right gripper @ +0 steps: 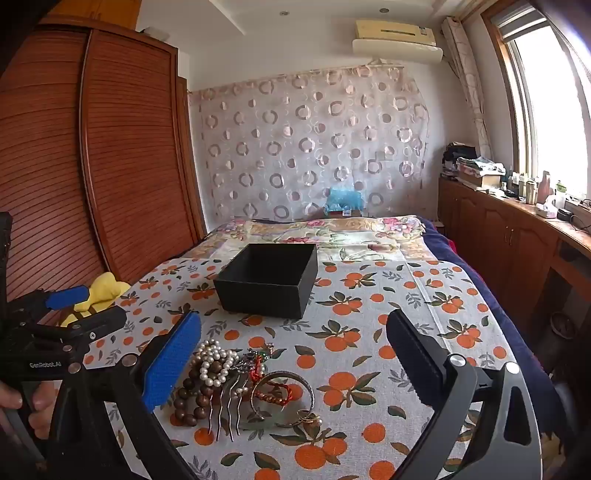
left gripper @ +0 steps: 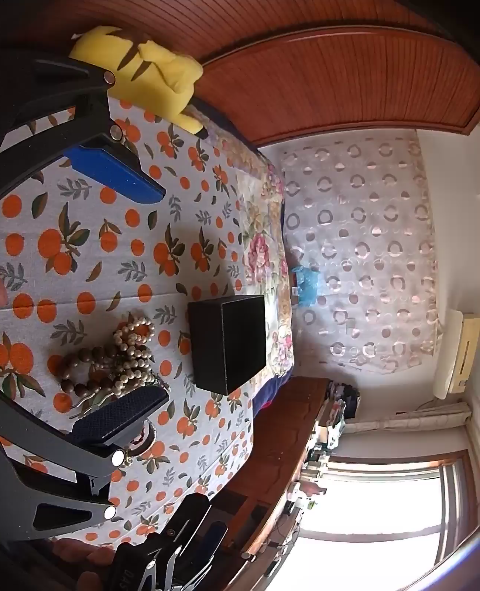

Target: Organize jewelry

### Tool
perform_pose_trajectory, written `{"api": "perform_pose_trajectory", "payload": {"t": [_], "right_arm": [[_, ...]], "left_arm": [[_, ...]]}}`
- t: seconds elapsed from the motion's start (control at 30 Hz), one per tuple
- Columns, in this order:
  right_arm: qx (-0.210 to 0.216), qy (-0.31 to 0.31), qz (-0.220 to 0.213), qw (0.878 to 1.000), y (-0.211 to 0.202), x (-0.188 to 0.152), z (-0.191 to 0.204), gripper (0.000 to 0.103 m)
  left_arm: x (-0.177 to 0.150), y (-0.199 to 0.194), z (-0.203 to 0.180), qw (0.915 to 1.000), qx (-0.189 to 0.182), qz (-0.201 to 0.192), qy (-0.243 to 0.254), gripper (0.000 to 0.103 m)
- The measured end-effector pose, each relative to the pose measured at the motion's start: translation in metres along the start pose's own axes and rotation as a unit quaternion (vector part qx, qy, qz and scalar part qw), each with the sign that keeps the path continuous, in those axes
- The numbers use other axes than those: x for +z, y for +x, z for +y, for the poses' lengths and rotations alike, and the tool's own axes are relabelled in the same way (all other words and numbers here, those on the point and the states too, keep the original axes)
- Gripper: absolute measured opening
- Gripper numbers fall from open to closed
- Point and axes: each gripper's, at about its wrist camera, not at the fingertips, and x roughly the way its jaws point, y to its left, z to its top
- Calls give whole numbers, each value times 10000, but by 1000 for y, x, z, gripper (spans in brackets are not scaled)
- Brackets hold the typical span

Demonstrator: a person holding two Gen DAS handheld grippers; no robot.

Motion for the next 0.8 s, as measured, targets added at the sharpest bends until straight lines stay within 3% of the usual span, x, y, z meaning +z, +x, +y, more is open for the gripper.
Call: {"api": "perform_pose_trajectory", "payload": {"t": [0.8], "right_arm": [[20, 43, 2, 10000, -1, 0, 0, 100]], "left_arm": [[5, -3, 0, 9999, -27, -105, -36, 96]]}}
